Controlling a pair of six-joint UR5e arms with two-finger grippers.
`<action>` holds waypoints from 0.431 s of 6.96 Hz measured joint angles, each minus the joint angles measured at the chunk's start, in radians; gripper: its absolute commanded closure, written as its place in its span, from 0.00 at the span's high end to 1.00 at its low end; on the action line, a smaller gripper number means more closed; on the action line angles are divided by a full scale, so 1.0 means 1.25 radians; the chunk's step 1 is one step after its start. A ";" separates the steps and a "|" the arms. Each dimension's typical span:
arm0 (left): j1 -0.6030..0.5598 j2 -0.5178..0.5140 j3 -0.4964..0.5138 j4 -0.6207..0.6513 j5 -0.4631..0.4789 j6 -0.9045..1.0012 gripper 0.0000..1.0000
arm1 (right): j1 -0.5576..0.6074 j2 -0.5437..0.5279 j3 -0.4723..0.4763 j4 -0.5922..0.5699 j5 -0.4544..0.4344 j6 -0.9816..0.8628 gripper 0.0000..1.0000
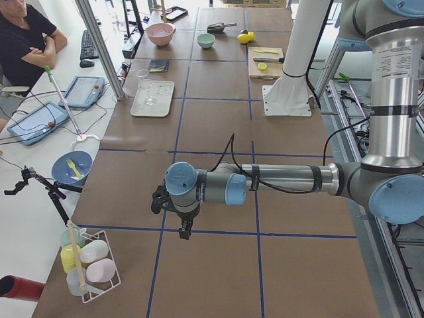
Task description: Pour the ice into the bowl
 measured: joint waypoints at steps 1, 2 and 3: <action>0.000 -0.001 0.000 0.000 0.000 0.000 1.00 | 0.000 0.000 0.002 0.000 -0.001 0.000 1.00; 0.000 -0.002 -0.001 0.000 0.000 0.000 1.00 | 0.000 -0.001 0.005 0.001 -0.001 0.001 1.00; 0.000 -0.004 -0.007 0.000 0.000 -0.001 1.00 | 0.000 -0.007 0.016 0.004 0.004 0.002 1.00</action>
